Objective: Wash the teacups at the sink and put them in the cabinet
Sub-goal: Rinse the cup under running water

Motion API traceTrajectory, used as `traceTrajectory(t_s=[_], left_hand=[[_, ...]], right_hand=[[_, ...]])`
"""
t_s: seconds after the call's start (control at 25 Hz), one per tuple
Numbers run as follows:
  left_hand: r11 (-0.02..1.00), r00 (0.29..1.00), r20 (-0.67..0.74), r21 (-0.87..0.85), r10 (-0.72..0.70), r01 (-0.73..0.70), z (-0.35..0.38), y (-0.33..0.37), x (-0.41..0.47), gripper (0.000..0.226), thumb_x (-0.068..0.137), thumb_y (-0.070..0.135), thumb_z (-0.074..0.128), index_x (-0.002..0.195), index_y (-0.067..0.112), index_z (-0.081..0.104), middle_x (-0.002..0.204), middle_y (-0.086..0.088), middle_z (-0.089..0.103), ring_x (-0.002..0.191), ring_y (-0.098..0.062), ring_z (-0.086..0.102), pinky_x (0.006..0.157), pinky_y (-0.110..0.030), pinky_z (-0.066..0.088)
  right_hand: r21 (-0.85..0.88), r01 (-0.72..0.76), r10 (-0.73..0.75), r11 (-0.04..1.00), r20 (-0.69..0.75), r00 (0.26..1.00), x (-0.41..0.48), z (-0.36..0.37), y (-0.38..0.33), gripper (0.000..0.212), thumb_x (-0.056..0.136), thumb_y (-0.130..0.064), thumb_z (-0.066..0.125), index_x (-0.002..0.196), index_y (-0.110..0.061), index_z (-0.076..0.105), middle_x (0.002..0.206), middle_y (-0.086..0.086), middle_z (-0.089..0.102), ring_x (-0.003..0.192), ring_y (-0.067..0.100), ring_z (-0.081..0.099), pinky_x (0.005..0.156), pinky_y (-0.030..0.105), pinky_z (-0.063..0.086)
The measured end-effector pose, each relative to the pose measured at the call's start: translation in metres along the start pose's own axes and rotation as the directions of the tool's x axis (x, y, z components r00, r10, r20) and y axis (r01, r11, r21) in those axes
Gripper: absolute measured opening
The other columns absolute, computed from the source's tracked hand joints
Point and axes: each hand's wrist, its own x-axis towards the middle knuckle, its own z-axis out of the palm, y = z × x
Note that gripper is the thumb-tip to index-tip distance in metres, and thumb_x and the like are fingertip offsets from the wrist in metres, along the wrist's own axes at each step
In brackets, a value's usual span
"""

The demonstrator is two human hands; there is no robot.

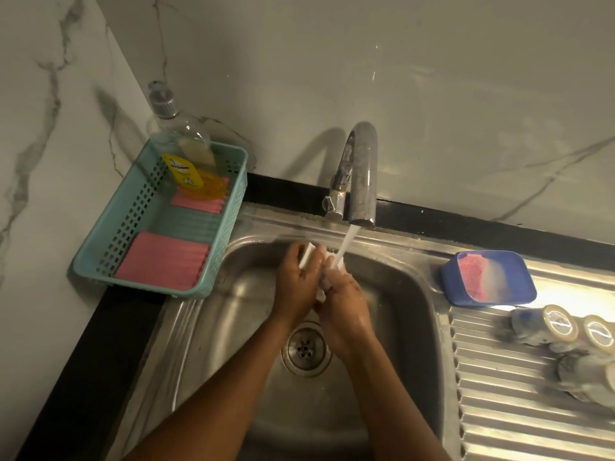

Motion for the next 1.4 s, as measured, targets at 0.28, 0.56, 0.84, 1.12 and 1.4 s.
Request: traceTrajectory(t_s=[0.28, 0.56, 0.84, 1.12, 1.4], left_hand=[[0.689, 0.680, 0.131, 0.231, -0.722, 0.687, -0.008, 0.016, 0.020, 0.051, 0.102, 0.059, 0.041, 0.109, 0.017, 0.070, 0.101, -0.014, 0.075, 0.088, -0.027, 0.071, 0.078, -0.042, 0.061], [0.899, 0.955, 0.041, -0.327, -0.295, 0.292, -0.007, -0.009, 0.009, 0.039, 0.092, 0.035, 0.061, 0.114, 0.005, 0.070, 0.109, -0.021, 0.072, 0.099, -0.031, 0.072, 0.085, -0.040, 0.057], [0.628, 0.622, 0.088, 0.099, -0.778, 0.772, -0.014, 0.016, 0.015, 0.033, 0.094, 0.044, 0.055, 0.090, 0.014, 0.068, 0.074, -0.007, 0.064, 0.064, -0.018, 0.059, 0.059, -0.028, 0.045], [0.962, 0.980, -0.009, -0.197, -0.197, 0.191, 0.004, 0.002, 0.002, 0.028, 0.105, 0.024, 0.050, 0.106, 0.005, 0.070, 0.096, -0.015, 0.076, 0.091, -0.024, 0.074, 0.079, -0.036, 0.059], [0.665, 0.665, 0.072, 0.189, -0.743, 0.723, -0.009, 0.022, 0.016, 0.037, 0.101, 0.047, 0.051, 0.108, 0.016, 0.069, 0.091, -0.008, 0.069, 0.074, -0.018, 0.063, 0.064, -0.030, 0.053]], right_hand=[[-0.796, 0.458, -0.157, 0.395, 0.433, 0.888, 0.023, -0.055, 0.015, 0.033, 0.108, -0.043, 0.033, 0.114, -0.027, 0.062, 0.114, -0.008, 0.065, 0.113, 0.006, 0.059, 0.112, 0.042, 0.040], [0.093, -0.054, 0.046, 0.994, 0.088, 0.995, 0.003, 0.004, -0.006, 0.033, 0.106, -0.026, 0.043, 0.118, -0.006, 0.067, 0.115, 0.022, 0.070, 0.109, 0.027, 0.066, 0.106, 0.051, 0.046], [-0.753, 0.599, -0.305, 0.272, 0.523, 0.796, 0.007, -0.054, 0.028, 0.030, 0.106, -0.033, 0.045, 0.126, -0.015, 0.058, 0.117, -0.001, 0.064, 0.102, 0.009, 0.061, 0.085, 0.030, 0.053], [0.031, -0.036, 0.037, 0.999, -0.037, 0.999, -0.001, 0.008, -0.008, 0.020, 0.102, -0.013, 0.054, 0.119, -0.006, 0.062, 0.106, 0.016, 0.073, 0.100, 0.022, 0.072, 0.091, 0.036, 0.058], [-0.824, 0.477, -0.299, 0.306, 0.393, 0.870, 0.009, -0.046, 0.034, 0.026, 0.106, -0.031, 0.044, 0.115, -0.016, 0.062, 0.109, -0.005, 0.068, 0.104, -0.007, 0.051, 0.103, 0.049, 0.047]])
